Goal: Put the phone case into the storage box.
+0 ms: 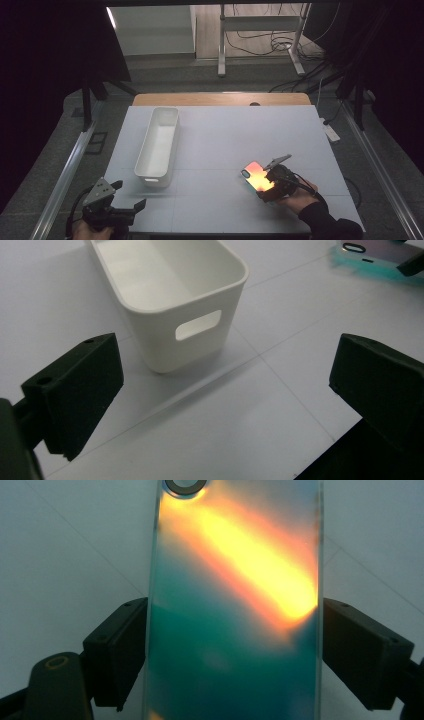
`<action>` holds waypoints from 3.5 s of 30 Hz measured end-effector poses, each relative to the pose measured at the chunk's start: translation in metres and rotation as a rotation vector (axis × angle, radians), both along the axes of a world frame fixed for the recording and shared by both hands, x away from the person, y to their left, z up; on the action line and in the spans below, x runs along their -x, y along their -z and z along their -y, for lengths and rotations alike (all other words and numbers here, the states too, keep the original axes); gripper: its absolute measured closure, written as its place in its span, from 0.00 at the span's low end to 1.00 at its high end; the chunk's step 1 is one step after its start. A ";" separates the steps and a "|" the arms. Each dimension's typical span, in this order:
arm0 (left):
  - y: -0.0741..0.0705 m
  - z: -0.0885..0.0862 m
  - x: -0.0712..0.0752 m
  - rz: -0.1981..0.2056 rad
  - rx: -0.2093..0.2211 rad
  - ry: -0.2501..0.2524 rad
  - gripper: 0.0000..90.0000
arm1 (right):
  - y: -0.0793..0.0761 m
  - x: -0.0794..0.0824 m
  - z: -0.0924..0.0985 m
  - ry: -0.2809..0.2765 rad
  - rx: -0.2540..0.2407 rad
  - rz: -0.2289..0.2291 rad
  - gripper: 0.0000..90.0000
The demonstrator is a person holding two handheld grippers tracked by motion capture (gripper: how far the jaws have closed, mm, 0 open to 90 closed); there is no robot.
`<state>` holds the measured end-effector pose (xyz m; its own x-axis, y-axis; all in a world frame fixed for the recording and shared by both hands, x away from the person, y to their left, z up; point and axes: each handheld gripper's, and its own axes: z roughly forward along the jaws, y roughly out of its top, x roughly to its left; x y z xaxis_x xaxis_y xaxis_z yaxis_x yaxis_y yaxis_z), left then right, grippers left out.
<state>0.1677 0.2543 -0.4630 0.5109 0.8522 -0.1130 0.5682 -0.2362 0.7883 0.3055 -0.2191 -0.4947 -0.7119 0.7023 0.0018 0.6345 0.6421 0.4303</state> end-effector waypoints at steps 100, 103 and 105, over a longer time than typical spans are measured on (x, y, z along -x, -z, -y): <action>-0.052 0.140 -0.087 0.112 0.214 0.595 0.00 | -0.084 0.021 -0.011 -0.273 -0.564 0.232 0.18; -0.053 0.142 -0.088 0.111 0.215 0.607 0.00 | -0.085 0.022 -0.012 -0.282 -0.564 0.233 0.18; -0.054 0.145 -0.089 0.108 0.223 0.616 0.00 | -0.085 0.022 -0.014 -0.291 -0.569 0.234 0.18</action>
<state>0.2564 0.1094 -0.4094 0.9155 0.3630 -0.1735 0.2964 -0.3168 0.9010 0.2832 -0.2055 -0.4098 -0.8982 0.4176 0.1375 0.3197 0.4056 0.8563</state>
